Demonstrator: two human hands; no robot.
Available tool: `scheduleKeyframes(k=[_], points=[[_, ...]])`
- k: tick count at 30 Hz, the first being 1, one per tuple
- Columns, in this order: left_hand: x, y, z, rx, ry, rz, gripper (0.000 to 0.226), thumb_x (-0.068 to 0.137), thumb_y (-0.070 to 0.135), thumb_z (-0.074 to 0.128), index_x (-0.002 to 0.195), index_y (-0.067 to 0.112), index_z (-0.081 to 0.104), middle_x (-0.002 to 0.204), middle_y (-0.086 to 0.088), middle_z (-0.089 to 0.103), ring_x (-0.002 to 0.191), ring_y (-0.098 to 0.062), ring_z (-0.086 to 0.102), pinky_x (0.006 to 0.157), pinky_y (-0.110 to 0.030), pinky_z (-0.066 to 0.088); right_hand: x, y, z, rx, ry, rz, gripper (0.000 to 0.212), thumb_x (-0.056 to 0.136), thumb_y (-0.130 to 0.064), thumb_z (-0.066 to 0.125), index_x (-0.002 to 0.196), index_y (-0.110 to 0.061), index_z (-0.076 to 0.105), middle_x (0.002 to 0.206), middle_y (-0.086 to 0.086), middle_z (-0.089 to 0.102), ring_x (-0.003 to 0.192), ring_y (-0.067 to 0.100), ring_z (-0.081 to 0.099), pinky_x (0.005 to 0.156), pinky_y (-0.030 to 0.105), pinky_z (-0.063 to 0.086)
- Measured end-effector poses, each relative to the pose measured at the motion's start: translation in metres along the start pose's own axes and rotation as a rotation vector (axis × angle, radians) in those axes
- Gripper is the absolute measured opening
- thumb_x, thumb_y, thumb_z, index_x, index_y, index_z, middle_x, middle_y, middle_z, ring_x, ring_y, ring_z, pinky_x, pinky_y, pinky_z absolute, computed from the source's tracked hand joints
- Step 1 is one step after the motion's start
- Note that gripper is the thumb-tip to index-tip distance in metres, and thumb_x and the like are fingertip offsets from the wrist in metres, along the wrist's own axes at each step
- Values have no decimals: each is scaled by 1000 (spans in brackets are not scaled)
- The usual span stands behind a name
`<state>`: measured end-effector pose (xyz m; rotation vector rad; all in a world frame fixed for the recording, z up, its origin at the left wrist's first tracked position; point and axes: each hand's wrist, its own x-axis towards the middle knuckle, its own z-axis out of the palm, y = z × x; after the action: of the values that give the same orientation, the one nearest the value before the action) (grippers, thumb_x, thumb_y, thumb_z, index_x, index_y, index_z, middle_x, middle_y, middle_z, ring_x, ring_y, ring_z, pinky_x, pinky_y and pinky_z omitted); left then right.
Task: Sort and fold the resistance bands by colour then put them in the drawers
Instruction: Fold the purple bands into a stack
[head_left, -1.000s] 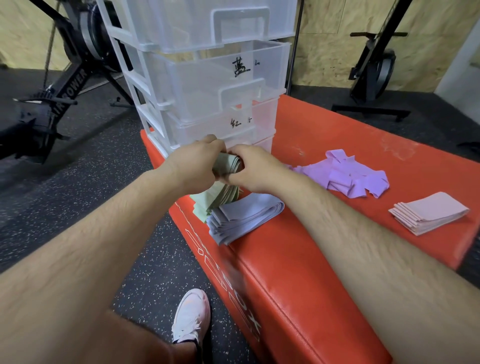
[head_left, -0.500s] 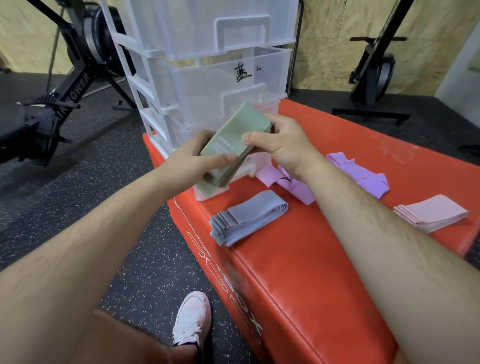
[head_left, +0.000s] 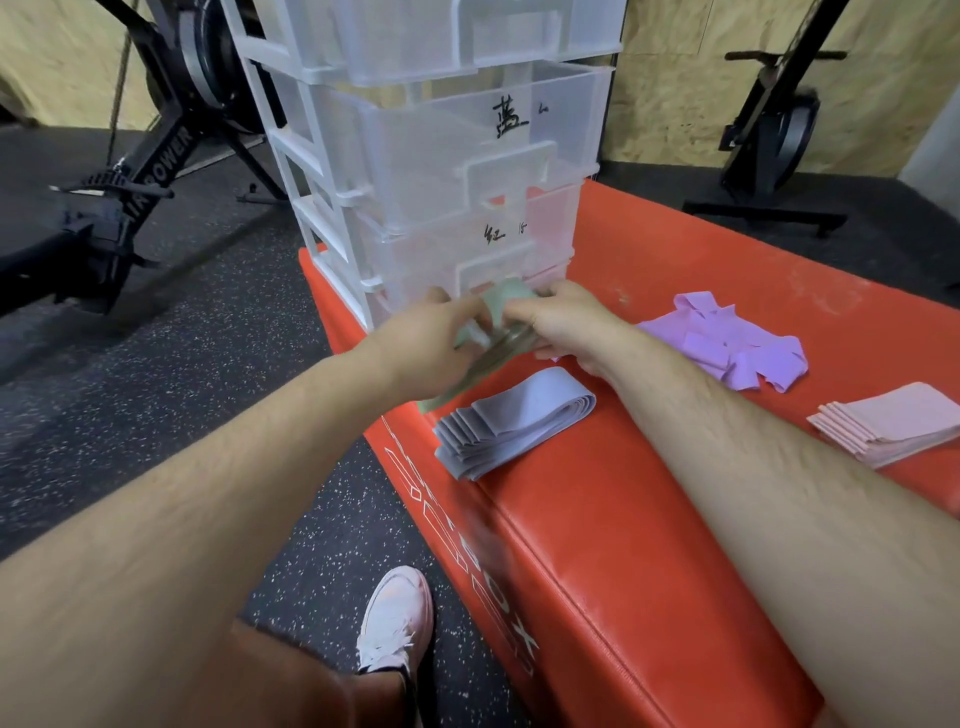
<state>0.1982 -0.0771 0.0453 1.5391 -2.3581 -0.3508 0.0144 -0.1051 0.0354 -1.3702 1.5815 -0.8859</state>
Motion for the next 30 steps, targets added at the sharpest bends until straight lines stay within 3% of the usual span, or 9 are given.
scheduleKeyframes(k=[3, 6, 10, 13, 16, 19, 23, 28, 30], points=[[13, -4, 11, 31, -33, 14, 30, 93, 25, 57, 122, 29, 60, 111, -4, 48, 102, -30, 58, 94, -35, 45, 7, 6, -4, -152, 22, 3, 31, 75, -32, 74, 96, -16, 59, 80, 0, 57, 67, 16, 52, 63, 31, 41], [21, -6, 18, 124, -51, 39, 27, 95, 29, 55, 120, 29, 63, 118, -4, 50, 106, -29, 57, 97, -40, 45, 16, 16, -6, -222, -6, 7, 26, 78, -34, 74, 77, -19, 54, 69, -2, 49, 62, 16, 45, 57, 30, 34], [26, -17, 28, 288, -121, 148, 25, 94, 21, 49, 110, 23, 66, 123, -3, 48, 106, -30, 56, 88, -37, 48, 22, 27, -4, -491, -75, 0, 36, 66, -55, 70, 68, -21, 58, 70, -3, 59, 67, 20, 56, 57, 27, 38], [29, -22, 30, 398, -126, 169, 27, 93, 25, 48, 111, 32, 66, 138, 5, 42, 123, -24, 45, 100, -38, 44, 27, 32, -3, -589, -5, -101, 37, 62, -51, 75, 87, -28, 58, 88, -6, 64, 81, 19, 61, 62, 27, 42], [30, -20, 30, 411, -111, 214, 27, 92, 22, 48, 111, 31, 66, 124, 5, 53, 117, -23, 47, 101, -41, 42, 27, 33, -1, -616, 4, -224, 27, 74, -47, 74, 92, -34, 60, 90, -9, 61, 81, 17, 61, 59, 26, 40], [30, -17, 30, 411, -126, 195, 32, 95, 21, 45, 121, 29, 61, 117, 4, 59, 117, -24, 49, 100, -39, 42, 26, 36, -6, -716, -35, -273, 33, 80, -60, 54, 99, -38, 68, 100, -9, 65, 95, 20, 63, 82, 34, 53], [30, 1, 32, 337, -92, 206, 50, 96, 20, 47, 145, 31, 40, 138, 0, 50, 129, -27, 44, 106, -39, 37, 12, 46, -22, -784, -75, -352, 49, 86, -49, 33, 123, -39, 64, 115, -3, 64, 115, 30, 55, 104, 47, 42], [43, 28, 48, 280, -66, 269, 42, 97, 34, 49, 139, 28, 48, 134, -1, 54, 123, -30, 50, 103, -41, 38, -25, 52, -56, -850, -52, -314, 37, 97, -38, 39, 128, -43, 58, 131, -4, 57, 126, 28, 46, 106, 49, 41], [46, 44, 58, 248, -65, 302, 39, 93, 27, 52, 132, 25, 54, 130, -1, 57, 121, -29, 52, 103, -39, 37, -36, 55, -72, -896, -42, -281, 36, 100, -36, 41, 132, -40, 58, 142, -2, 53, 132, 30, 45, 108, 49, 39]])
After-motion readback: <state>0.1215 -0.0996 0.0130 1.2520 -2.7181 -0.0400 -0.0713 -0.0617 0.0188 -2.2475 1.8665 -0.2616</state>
